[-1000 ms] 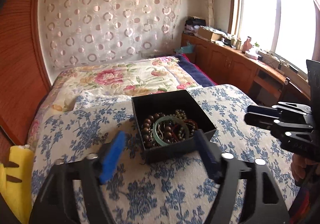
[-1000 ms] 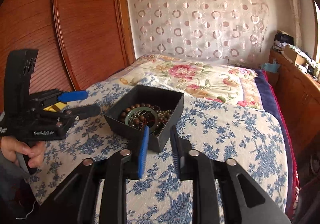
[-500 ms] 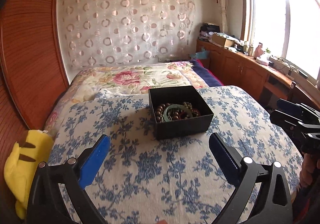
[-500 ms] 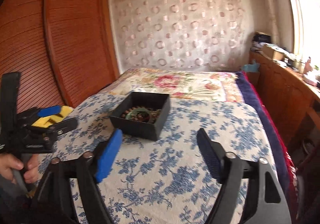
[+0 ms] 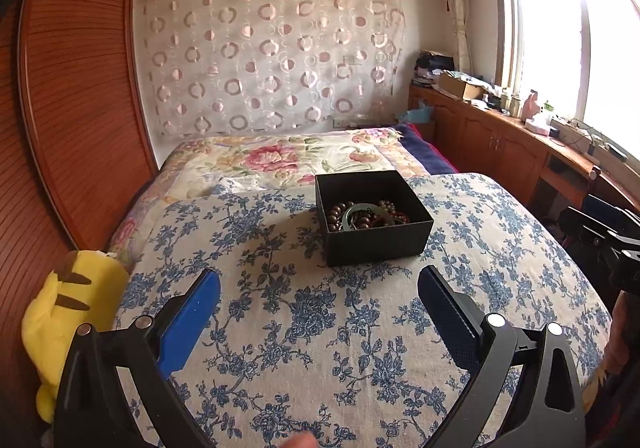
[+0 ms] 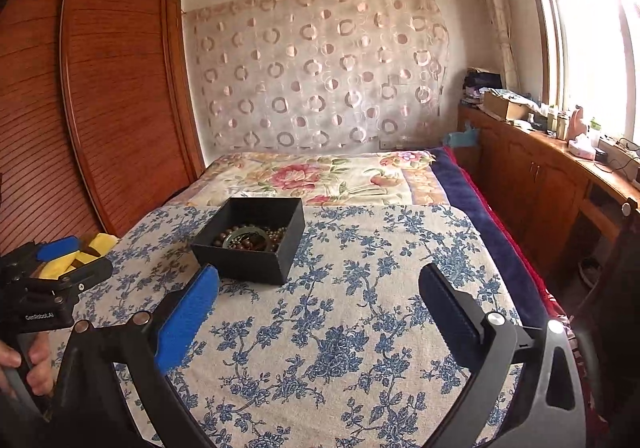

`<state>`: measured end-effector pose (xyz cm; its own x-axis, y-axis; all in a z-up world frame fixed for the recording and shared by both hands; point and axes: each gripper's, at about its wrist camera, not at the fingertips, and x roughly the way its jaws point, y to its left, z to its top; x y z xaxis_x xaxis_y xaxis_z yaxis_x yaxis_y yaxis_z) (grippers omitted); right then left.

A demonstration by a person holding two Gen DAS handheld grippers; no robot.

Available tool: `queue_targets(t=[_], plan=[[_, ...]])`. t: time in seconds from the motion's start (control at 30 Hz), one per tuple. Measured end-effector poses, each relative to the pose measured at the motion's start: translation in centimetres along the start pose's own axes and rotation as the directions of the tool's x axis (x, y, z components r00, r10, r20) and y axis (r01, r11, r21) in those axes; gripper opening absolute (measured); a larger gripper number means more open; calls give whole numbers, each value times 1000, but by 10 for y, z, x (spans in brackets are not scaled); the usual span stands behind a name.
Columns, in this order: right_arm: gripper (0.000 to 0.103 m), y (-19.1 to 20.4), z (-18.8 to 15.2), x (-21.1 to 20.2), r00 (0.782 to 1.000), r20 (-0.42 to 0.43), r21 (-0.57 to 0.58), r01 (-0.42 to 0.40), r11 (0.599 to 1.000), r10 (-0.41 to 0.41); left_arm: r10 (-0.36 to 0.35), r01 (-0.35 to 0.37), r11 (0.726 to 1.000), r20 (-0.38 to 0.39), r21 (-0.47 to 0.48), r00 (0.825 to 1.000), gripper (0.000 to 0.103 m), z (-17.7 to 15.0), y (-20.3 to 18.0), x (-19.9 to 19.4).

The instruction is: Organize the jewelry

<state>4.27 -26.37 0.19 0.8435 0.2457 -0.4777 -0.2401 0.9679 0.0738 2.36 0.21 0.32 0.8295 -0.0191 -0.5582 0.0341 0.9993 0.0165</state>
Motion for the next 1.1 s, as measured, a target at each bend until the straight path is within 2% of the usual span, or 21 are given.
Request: queue_targets(t=[1.1], plan=[[101, 7, -4, -2, 1000, 14, -9, -4, 1000, 4, 15, -15, 1000, 31, -3, 999, 96, -1, -5, -5]])
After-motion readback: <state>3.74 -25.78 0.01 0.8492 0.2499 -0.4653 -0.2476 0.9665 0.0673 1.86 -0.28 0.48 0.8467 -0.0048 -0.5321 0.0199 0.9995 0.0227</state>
